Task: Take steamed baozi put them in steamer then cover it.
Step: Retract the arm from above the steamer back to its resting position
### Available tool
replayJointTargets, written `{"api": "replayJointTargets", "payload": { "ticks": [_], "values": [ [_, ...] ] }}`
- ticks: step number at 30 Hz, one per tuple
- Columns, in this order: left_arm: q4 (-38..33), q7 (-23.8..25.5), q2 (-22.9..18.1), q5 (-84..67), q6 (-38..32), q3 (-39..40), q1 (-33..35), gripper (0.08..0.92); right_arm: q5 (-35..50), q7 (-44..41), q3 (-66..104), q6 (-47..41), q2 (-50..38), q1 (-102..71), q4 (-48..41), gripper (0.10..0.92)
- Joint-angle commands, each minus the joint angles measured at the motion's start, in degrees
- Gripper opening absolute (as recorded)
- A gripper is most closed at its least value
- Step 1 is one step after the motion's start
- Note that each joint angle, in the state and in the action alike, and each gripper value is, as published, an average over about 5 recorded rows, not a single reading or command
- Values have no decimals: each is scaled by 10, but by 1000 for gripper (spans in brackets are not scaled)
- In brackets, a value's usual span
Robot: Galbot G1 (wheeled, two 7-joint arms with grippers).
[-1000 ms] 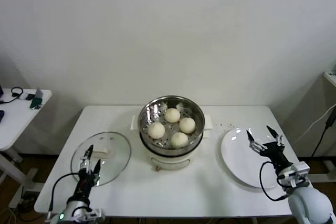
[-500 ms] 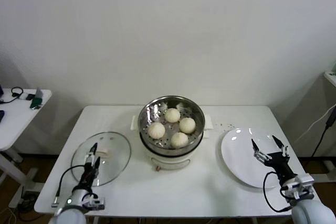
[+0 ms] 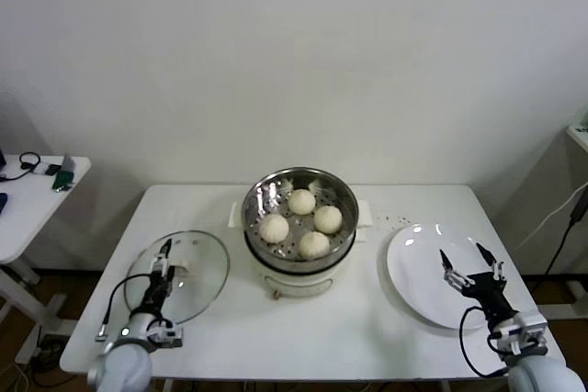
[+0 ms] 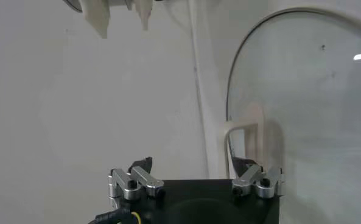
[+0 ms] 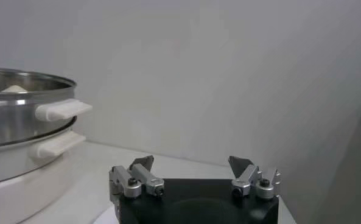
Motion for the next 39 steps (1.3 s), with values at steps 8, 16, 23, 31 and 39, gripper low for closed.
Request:
{"api": "replayJointTargets", "payload": {
  "ticks": [8,16,23,31,39],
  "values": [
    [57,-10,0,-10,-5,10,-51,823,-17,-2,-1,5,17,-3,-1,823],
    [58,-8,-2,-25,-7,13,-50,747,-20,-2,-8,2,19,3,0,823],
    [55,-6,-1,-31,-9,14,-46,541,-28,-1,-14,2,21,11,-1,823],
    [33,-2,5,-46,-8,16,-37,316,-36,0,-17,3,25,17,-6,823],
    [-50,4,29,-72,29,12,-1,150,-40,0,-21,6,17,23,-14,823]
  ]
}}
